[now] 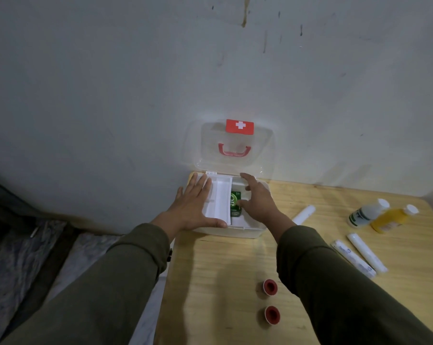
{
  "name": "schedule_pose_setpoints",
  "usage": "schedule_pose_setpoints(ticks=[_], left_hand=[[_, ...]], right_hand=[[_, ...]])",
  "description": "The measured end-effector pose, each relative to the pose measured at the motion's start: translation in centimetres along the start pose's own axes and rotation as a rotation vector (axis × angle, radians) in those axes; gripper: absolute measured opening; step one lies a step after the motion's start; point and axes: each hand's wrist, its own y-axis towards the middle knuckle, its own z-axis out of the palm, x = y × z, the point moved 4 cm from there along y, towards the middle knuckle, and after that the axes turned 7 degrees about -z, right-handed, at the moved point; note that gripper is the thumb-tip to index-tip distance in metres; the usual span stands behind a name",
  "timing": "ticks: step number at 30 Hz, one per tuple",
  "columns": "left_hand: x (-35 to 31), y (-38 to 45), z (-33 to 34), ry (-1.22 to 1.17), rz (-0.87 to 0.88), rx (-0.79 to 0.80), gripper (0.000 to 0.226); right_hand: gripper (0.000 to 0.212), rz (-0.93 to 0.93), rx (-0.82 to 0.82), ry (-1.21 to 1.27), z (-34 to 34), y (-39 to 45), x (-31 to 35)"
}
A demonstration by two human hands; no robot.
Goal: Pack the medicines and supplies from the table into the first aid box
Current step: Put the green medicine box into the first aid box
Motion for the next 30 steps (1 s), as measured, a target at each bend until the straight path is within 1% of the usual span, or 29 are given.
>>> schedule_pose_setpoints(ticks=[4,6,13,17,19,21,23,25,27,30], left_hand=[[0.0,0.0,0.0,0.006,-0.001,-0.007,0.124],[-0.1,0.0,-0.1,0.013,-0.003,-0.006,0.123],[-0.2,0.1,-0.1,0.017,-0.005,-0.001,0.123],[-0.3,0.0,-0.3,0.013,-0.015,0.000,0.121],[-0.7,-0.3,-0.5,0.008,-0.024,-0.018,0.117],[-1.6,-0.7,-0.7,0.016,-0.020,-0.074,0.112],[-3.2,-1.3,-0.8,0.043,0.024,-0.153,0.105],[-5.4,-2.1,-0.3,0.056,0.091,-0.205,0.092],[-7.7,-2.9,0.6,0.063,0.128,-0.211,0.082],[-10.6,-3.9,2.8,0.093,0.096,-0.182,0.075]], right_hand=[[0.058,0.055,-0.053,0.111,-0.1,-0.2,-0.3],[0.054,0.086,-0.057,0.157,0.4,-0.1,-0.1],[0.056,0.074,-0.059,0.148,0.6,-0.4,-0.1],[0.053,0.025,-0.164,0.132,-1.3,-1.2,0.4],[0.051,-0.024,-0.247,0.109,-2.6,-1.9,0.6],[0.049,-0.061,-0.316,0.076,-3.9,-2.8,0.6],[0.048,-0.078,-0.364,0.048,-5.1,-3.8,0.2],[0.047,-0.074,-0.406,0.036,-6.3,-5.0,-0.6],[0.048,-0.051,-0.423,0.034,-7.4,-6.6,-2.0],[0.049,-0.017,-0.417,0.001,-8.6,-10.1,-4.6]])
